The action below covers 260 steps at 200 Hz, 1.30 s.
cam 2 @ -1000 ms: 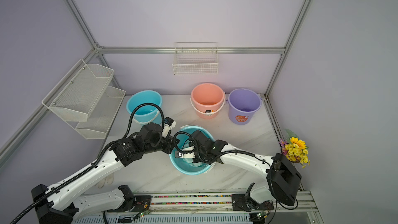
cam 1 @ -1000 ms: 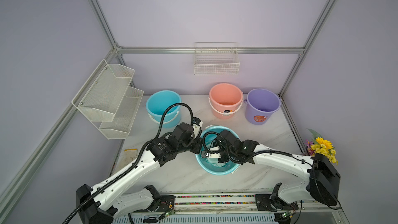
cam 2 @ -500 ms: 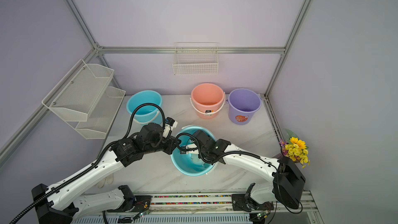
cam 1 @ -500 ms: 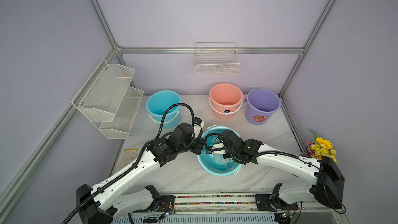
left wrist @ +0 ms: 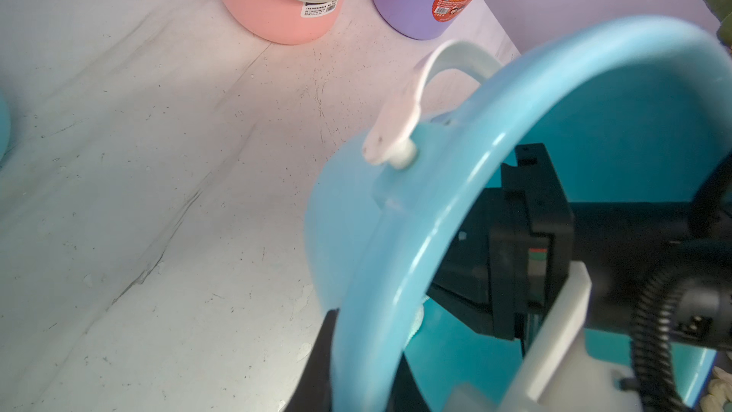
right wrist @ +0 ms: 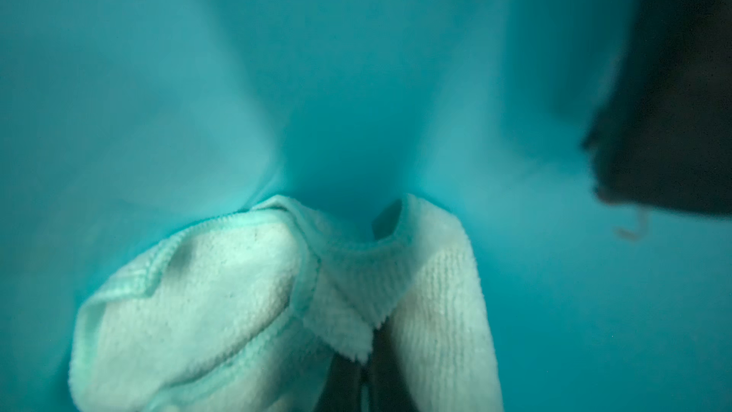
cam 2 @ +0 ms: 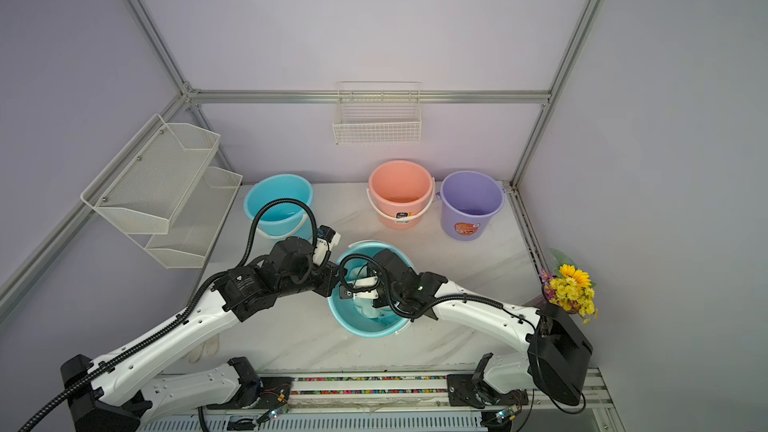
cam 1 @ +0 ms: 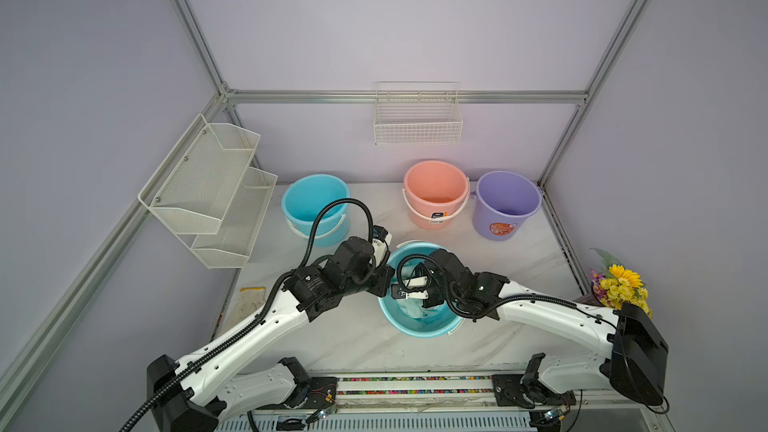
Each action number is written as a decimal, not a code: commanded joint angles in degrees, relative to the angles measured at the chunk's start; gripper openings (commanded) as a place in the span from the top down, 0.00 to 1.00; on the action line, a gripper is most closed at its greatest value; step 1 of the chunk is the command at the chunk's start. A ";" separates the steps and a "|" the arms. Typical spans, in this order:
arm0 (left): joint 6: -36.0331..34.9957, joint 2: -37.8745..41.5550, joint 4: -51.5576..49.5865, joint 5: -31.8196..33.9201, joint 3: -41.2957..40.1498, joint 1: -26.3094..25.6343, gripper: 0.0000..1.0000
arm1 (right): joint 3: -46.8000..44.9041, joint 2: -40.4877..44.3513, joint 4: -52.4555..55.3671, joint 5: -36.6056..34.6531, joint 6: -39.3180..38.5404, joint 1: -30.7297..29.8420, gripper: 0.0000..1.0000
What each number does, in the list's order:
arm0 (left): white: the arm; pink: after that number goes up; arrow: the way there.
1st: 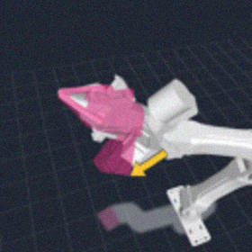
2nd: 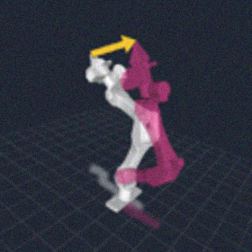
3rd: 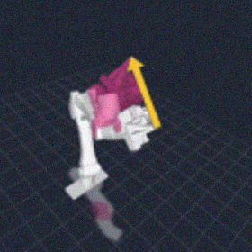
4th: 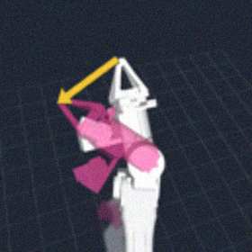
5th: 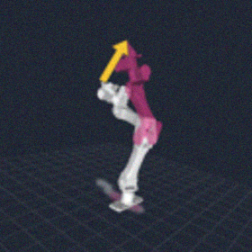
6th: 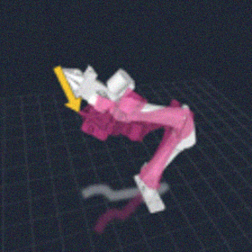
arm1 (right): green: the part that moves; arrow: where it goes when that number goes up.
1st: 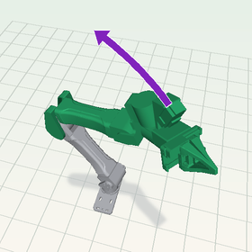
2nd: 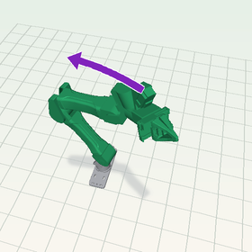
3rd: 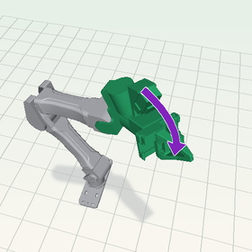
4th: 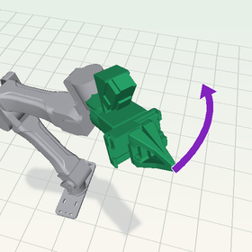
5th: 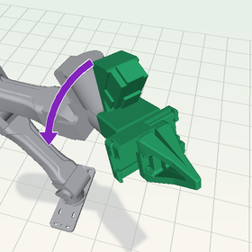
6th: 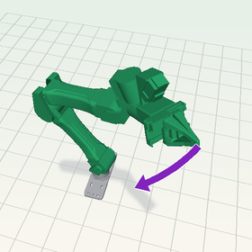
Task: Wipe the inside of the bucket with a cloth
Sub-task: Wipe the dirt from the inside of the bucket.
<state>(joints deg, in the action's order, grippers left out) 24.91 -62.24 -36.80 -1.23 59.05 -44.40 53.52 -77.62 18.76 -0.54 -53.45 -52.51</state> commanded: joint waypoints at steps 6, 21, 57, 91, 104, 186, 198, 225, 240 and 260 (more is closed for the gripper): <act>0.76 1.54 2.06 1.58 2.70 0.15 1.00 | 3.79 -0.60 14.80 7.47 2.27 0.20 1.00; 0.76 1.55 2.04 1.61 2.67 0.19 1.00 | 5.58 -1.30 21.03 4.98 2.46 0.21 1.00; 0.84 1.16 2.08 1.38 2.54 0.18 1.00 | 8.92 -3.64 29.59 -4.53 2.37 0.15 1.00; 0.78 0.99 2.08 0.64 2.50 0.11 1.00 | 5.95 -2.51 19.69 -21.41 -3.77 0.14 1.00; 0.76 0.89 2.08 0.36 2.48 0.19 1.00 | 3.56 -1.23 11.46 -25.01 -7.36 0.20 1.00; 1.29 1.77 3.83 -0.28 1.34 0.00 1.00 | -3.84 -3.12 -16.45 -1.12 1.22 0.20 1.00; 1.21 1.77 3.84 0.05 1.40 0.02 1.00 | -2.35 -4.01 -10.62 3.76 1.15 0.16 1.00; 0.98 1.86 3.79 1.04 1.37 0.08 1.00 | 1.30 -5.61 4.79 11.92 0.52 0.28 1.00; 0.85 1.94 3.58 1.53 1.51 0.06 1.00 | 3.41 -6.76 13.53 12.53 0.41 0.29 1.00; 0.76 2.03 3.23 2.43 1.65 0.08 1.00 | 6.39 -8.60 24.18 10.78 1.19 0.27 1.00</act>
<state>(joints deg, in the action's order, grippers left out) 24.93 -62.33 -37.78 0.30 59.05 -44.53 56.55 -84.27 25.21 6.26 -53.67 -52.49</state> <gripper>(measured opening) 0.138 0.050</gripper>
